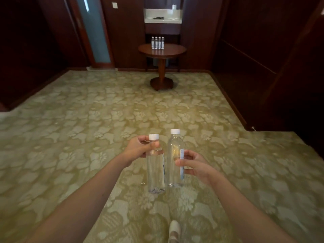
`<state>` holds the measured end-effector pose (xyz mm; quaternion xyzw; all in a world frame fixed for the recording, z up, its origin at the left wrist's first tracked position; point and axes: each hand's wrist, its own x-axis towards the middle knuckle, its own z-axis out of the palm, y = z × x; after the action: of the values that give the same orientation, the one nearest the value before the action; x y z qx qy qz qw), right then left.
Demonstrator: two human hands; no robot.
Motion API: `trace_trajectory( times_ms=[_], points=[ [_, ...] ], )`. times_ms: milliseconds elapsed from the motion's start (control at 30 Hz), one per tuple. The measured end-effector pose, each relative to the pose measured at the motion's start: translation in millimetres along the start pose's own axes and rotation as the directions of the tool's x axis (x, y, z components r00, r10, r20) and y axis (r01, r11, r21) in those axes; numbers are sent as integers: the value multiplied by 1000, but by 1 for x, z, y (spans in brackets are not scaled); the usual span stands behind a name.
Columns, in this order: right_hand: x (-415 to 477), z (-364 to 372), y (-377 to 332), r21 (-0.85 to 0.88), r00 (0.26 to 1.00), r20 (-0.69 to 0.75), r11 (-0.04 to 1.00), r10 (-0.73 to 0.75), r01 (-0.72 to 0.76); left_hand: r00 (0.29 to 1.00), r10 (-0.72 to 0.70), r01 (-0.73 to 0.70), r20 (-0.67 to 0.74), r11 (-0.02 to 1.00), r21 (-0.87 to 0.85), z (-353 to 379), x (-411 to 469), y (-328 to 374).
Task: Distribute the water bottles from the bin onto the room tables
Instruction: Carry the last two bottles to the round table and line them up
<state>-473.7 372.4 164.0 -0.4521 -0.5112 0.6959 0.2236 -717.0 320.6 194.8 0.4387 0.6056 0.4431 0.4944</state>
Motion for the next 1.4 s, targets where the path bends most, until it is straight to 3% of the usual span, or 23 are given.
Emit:
trace_trajectory(
  times_ms=[633,1033,1400],
  points=[
    [354,-34,-166,-84,983,184,996,-16,32,971,5,-12,-240,1000,-28,-117,300,66],
    [579,-65,-286,-40,993,78,995,-85,89,992,2,9,-129,996,84,-202,572,135],
    [743,-164,-358,-35,997,-15,996,-80,80,997,6,5,-78,991,136,-190,798,177]
  ],
)
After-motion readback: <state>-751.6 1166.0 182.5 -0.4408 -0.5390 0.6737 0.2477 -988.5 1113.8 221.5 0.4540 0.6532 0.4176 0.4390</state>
